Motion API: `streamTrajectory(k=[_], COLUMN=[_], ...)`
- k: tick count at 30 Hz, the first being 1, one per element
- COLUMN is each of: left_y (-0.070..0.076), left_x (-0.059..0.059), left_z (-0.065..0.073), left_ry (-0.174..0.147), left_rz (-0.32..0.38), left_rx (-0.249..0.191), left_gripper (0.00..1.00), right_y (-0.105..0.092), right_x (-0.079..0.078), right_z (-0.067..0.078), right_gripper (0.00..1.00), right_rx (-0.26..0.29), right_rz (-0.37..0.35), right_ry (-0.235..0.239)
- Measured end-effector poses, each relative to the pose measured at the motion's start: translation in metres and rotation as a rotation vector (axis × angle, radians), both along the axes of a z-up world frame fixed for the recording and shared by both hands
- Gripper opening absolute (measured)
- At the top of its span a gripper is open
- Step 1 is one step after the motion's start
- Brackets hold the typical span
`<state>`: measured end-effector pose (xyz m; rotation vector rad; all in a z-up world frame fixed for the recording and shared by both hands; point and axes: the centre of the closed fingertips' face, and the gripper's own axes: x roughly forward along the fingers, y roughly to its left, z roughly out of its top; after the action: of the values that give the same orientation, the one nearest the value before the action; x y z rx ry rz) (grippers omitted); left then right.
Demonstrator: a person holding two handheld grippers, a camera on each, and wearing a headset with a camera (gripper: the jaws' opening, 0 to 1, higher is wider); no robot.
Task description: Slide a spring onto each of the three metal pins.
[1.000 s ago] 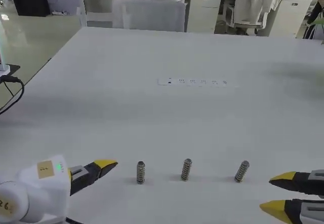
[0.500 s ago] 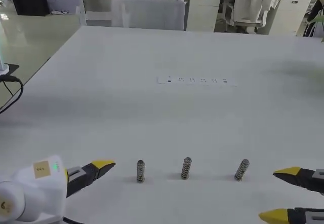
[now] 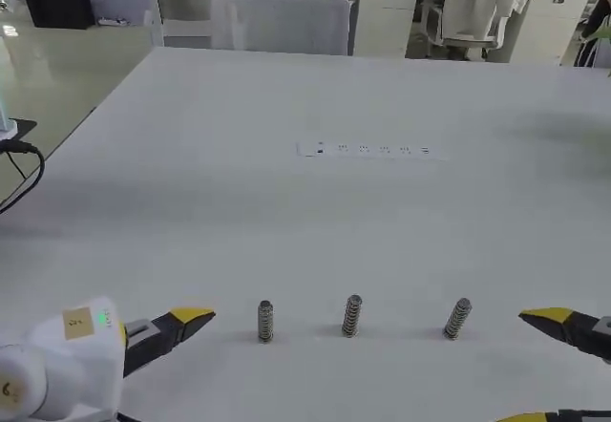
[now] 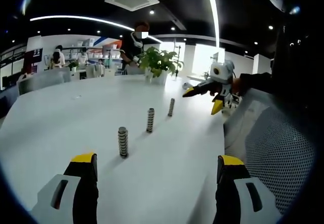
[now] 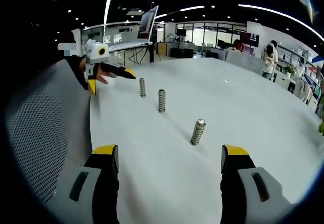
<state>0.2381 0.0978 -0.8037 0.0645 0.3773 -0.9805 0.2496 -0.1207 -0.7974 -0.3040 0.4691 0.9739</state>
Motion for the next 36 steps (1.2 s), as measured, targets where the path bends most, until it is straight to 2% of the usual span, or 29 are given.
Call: streamTrajectory(k=[4, 12, 36], left_y=[0.0, 0.004, 0.004], left_x=[0.0, 0.001, 0.001], left_z=[-0.001, -0.005, -0.011], left_ry=[0.004, 0.013, 0.026], left_rz=[0.003, 0.016, 0.015], left_rx=[0.0, 0.001, 0.008], left_gripper=[0.96, 0.96, 0.96], right_y=[0.0, 0.002, 0.001], right_x=[0.004, 0.006, 0.006], right_z=[0.002, 0.003, 0.0], right_gripper=[0.87, 0.92, 0.92], right_rx=[0.043, 0.07, 0.055], right_rz=[-0.014, -0.017, -0.032], right_ry=[-0.003, -0.006, -0.001])
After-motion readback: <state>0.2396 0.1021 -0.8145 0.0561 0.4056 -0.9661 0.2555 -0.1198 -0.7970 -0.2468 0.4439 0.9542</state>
